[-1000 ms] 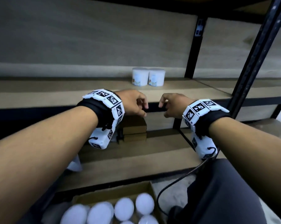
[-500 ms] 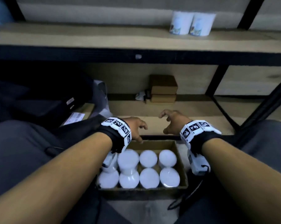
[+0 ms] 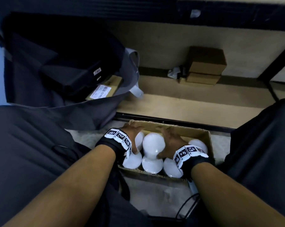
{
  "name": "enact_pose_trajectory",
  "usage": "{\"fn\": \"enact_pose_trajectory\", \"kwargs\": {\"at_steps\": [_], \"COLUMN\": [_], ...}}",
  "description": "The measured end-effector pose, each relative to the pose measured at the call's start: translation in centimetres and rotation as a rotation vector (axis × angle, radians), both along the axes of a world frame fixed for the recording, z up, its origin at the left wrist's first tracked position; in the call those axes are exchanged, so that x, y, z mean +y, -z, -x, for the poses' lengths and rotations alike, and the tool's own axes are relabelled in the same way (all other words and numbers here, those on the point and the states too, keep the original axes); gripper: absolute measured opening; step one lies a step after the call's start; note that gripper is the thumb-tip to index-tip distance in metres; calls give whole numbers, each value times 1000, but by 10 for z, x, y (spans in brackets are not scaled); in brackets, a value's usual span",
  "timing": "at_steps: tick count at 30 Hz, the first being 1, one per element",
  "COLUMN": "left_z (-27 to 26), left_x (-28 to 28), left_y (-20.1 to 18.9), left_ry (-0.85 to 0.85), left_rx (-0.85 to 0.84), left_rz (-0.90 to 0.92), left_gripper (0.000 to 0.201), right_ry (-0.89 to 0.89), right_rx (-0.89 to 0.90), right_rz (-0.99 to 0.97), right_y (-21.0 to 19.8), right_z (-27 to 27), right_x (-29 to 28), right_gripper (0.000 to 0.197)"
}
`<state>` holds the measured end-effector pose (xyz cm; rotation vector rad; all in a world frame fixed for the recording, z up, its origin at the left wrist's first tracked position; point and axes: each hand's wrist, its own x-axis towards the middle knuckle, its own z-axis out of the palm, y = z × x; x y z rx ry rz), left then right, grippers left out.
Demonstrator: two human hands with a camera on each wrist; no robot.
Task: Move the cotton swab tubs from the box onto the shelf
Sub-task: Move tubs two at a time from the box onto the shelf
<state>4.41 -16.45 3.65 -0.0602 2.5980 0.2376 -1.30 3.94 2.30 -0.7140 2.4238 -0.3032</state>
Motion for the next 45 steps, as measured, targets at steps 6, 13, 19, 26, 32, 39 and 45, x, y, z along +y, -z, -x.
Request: {"fn": "enact_pose_trajectory", "kwargs": {"at_steps": [6,13,19,26,32,39,45], "left_z": [-7,-5,-2,0,5,11,9], "left_x": [0,-2,-1,2,5,6,15], "left_y": [21,28,32,26,12,-21,-68], "left_ry": [-66,-135,-123,-111,-101,-80,-85], "left_rx": [11,33,47,50,39,95,211], "left_rz": [-28,-52,-52,-35,2,-18,-19], "left_gripper": [113,104,89,91,97,94,93], "right_ry": [-12,-15,-14,3,35,51,63], "right_rx": [17,19,22,21,-8,12,120], "right_rz": [-45,-19,-43,-20,18,147,204], "right_y": [14,22,28,25,8,-27,-66], "right_z": [-2,-5,-7,-7,-2,3,8], "right_x": [-10,-17,-20,-20,-18,-4,12], "right_gripper": [116,112,108,99,106,105,81]}}
